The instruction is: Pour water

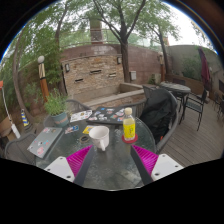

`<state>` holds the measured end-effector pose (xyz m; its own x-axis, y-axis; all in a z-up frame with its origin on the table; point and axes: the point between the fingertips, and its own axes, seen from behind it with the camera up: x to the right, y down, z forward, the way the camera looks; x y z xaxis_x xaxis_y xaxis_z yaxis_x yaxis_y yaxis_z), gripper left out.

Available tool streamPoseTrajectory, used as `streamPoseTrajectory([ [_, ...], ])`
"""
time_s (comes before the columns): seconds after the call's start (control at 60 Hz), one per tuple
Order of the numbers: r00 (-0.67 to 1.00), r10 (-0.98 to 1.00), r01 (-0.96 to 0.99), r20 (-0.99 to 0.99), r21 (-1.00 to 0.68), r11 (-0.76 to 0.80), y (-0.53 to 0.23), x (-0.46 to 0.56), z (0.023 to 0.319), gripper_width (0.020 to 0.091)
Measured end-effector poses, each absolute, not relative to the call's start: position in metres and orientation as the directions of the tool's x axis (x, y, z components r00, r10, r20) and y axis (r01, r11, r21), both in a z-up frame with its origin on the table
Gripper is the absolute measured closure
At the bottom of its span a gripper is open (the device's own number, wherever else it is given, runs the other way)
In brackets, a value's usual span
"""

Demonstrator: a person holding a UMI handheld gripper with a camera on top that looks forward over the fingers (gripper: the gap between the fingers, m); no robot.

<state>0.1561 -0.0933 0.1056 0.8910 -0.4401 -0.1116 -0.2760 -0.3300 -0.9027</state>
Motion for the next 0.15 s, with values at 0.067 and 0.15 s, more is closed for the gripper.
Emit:
streamPoseTrajectory([
  [0.067, 0.881, -0.46, -0.279, -0.108, -0.904, -0.322, -0.12, 0.128, 0.122, 0.0269],
  [0.15, 0.87, -0.479, -0.296, -0.115, -0.9, -0.32, -0.156, 0.088, 0.138, 0.027],
])
